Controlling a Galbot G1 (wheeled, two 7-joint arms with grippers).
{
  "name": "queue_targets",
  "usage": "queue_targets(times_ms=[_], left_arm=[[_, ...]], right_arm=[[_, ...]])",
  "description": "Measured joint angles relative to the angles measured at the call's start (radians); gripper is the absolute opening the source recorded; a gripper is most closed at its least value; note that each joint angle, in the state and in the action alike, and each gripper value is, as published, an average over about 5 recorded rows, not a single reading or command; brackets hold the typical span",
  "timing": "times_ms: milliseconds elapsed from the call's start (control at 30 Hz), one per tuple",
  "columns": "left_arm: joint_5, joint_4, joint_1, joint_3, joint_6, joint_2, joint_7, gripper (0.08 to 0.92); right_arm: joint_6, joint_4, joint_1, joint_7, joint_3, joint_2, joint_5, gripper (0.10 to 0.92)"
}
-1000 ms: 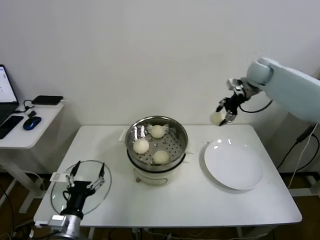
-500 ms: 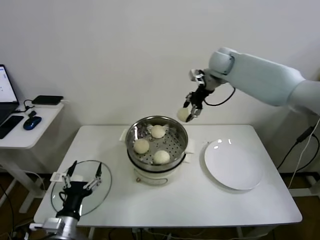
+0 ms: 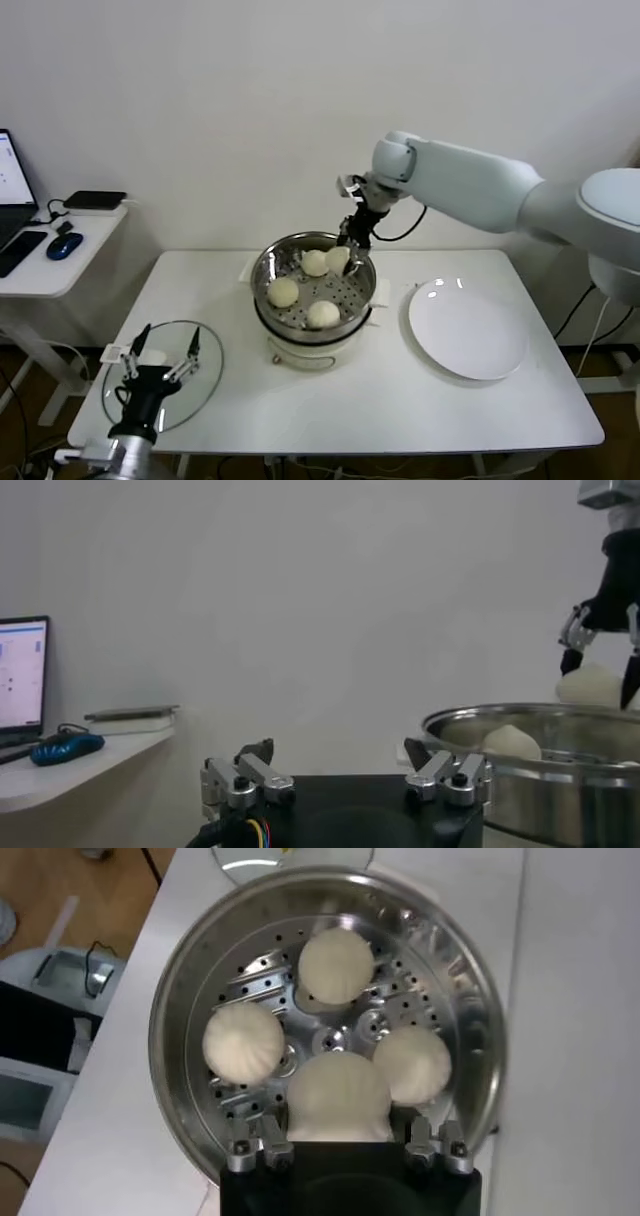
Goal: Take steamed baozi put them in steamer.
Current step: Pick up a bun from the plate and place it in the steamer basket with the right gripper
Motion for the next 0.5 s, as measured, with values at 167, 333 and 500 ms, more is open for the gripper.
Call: queue_targets(times_ms=[167,333,500], left_arm=[[-0.002,0.007,-0.005,0.0,0.0,0.004,0.0,0.823],[-0.003,0.016,-0.01,0.005,0.001,0.005,0.0,0.823],[-0.003,0.021,-0.01,0.007,0.001,0.005,0.0,0.823]], right_arm=[[-0.003,-0.001,-0.037,0.007,-0.001,-0.002,-0.021,0.656],[-0.003,-0.015,-0.071,0.01,0.003,-0.004,-0.043,0.661],[0.001,-0.038,-0.098,0.011,0.01,0.005,-0.062,0.662]])
